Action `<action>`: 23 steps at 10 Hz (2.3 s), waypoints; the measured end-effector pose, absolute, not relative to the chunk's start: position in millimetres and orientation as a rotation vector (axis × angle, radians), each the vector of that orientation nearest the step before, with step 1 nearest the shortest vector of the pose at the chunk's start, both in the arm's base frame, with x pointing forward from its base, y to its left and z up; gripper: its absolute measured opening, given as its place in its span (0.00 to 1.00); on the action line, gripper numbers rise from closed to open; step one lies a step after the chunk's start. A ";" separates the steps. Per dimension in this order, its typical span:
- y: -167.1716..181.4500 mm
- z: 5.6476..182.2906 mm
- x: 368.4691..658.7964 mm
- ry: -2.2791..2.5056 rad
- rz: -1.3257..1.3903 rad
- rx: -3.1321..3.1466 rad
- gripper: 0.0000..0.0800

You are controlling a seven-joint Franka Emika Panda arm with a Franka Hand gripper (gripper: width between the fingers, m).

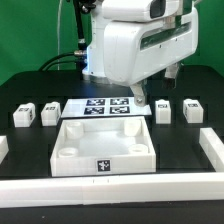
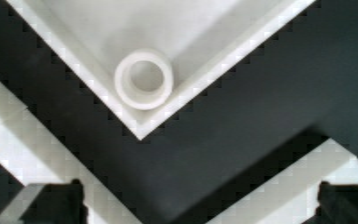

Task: Assemble one leg

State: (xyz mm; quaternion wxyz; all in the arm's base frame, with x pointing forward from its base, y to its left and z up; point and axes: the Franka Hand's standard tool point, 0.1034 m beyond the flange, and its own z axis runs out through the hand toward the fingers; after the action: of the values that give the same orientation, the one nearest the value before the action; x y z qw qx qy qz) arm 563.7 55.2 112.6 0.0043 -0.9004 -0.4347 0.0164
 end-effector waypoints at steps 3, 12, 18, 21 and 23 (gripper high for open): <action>55.1 110.4 563.0 -1.360 0.057 -2.819 0.81; 55.1 109.8 562.8 -1.360 0.058 -2.819 0.81; 39.4 105.8 534.6 -1.711 0.043 -2.629 0.81; 5.9 91.1 477.2 -2.080 0.043 -2.340 0.81; -10.3 84.2 466.8 -2.265 0.055 -2.149 0.81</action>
Offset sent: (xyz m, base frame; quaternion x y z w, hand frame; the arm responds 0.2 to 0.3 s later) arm 0.0000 0.0000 0.0000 0.0000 0.0000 0.0000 1.0000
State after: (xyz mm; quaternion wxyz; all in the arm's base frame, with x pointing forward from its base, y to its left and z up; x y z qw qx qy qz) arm 466.8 -10.3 84.2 0.0096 -0.6881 -0.7253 0.0177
